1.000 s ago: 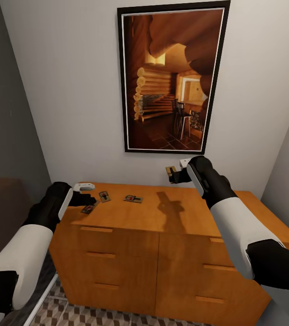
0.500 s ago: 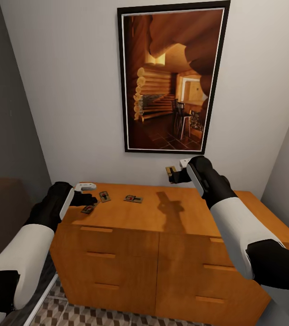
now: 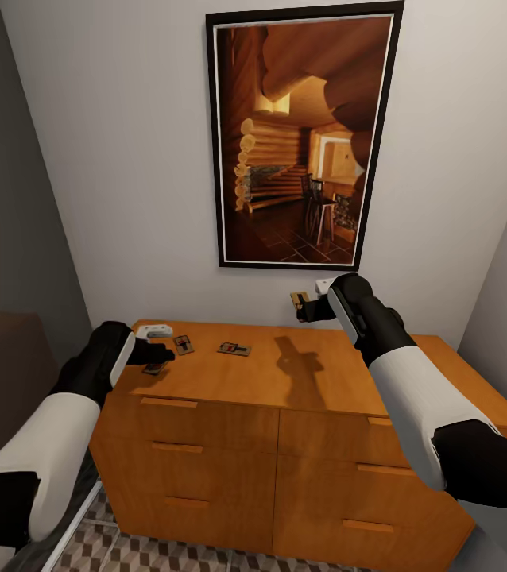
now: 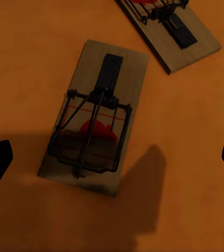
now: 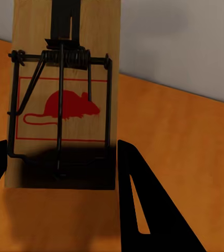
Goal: Take the four mousetraps from the cabinet in the bathroom and place them on the bathroom floor. Make sure all four end up on the same floor surface, and ensure that at least two of them are either under or directly next to the same bathroom sink.
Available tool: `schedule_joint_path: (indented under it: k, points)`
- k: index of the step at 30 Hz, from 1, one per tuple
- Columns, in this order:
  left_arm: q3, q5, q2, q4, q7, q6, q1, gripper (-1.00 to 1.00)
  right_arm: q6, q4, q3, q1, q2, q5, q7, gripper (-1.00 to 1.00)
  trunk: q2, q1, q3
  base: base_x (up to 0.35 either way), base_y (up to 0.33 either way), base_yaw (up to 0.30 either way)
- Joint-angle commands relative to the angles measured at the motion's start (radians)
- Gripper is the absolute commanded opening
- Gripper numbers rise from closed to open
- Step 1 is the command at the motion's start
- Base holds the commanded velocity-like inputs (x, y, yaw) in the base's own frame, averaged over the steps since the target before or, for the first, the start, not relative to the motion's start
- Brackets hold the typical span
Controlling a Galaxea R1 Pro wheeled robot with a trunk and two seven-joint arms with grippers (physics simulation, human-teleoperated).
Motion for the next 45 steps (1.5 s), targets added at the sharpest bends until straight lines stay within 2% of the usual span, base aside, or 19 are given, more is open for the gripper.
schedule_joint_path:
  k: [1, 9, 15, 23, 28, 33, 36, 45]
  points:
    - [0.002, -0.003, 0.0, 0.003, -0.005, 0.004, -0.003, 1.0, 0.004, 0.0, 0.001, -0.001, 0.0, -0.007, -0.002, -1.0, -0.001, 0.0, -0.001, 0.0, 0.0, 0.0]
    - [0.0, -0.006, -0.001, 0.056, -0.005, -0.007, -0.032, 1.0, 0.004, 0.0, 0.001, -0.001, 0.0, -0.005, -0.002, -1.0, -0.001, 0.0, -0.001, 0.0, 0.0, 0.0]
    - [0.0, -0.025, -0.002, 0.081, -0.005, -0.047, -0.041, 1.0, 0.004, 0.0, 0.001, -0.001, 0.0, -0.003, -0.002, -1.0, -0.001, 0.0, -0.001, 0.0, 0.0, 0.0]
    - [0.0, -0.058, -0.002, 0.091, -0.005, -0.06, -0.044, 1.0, 0.004, 0.005, 0.002, -0.001, 0.0, -0.002, -0.002, -1.0, -0.001, 0.0, -0.001, 0.0, 0.0, 0.0]
    - [0.0, -0.079, -0.004, 0.134, -0.005, -0.064, -0.071, 1.0, 0.004, 0.008, 0.002, -0.001, 0.0, -0.003, -0.002, -1.0, -0.001, 0.0, -0.001, 0.0, 0.0, 0.0]
    - [0.0, -0.086, -0.014, 0.179, -0.005, -0.072, -0.088, 1.0, 0.004, 0.009, 0.002, -0.001, 0.0, -0.003, -0.002, -1.0, -0.001, 0.0, -0.001, 0.0, 0.0, 0.0]
    - [0.0, -0.09, -0.027, 0.234, -0.005, -0.123, -0.096, 1.0, 0.004, 0.008, 0.002, -0.001, 0.0, -0.001, -0.002, -1.0, -0.001, 0.0, -0.001, 0.0, 0.0, 0.0]
    - [-0.002, -0.092, -0.029, 0.261, -0.005, -0.138, -0.097, 1.0, 0.004, 0.007, 0.001, -0.001, -0.001, -0.001, -0.002, -1.0, -0.001, 0.0, -0.001, 0.0, 0.0, 0.0]
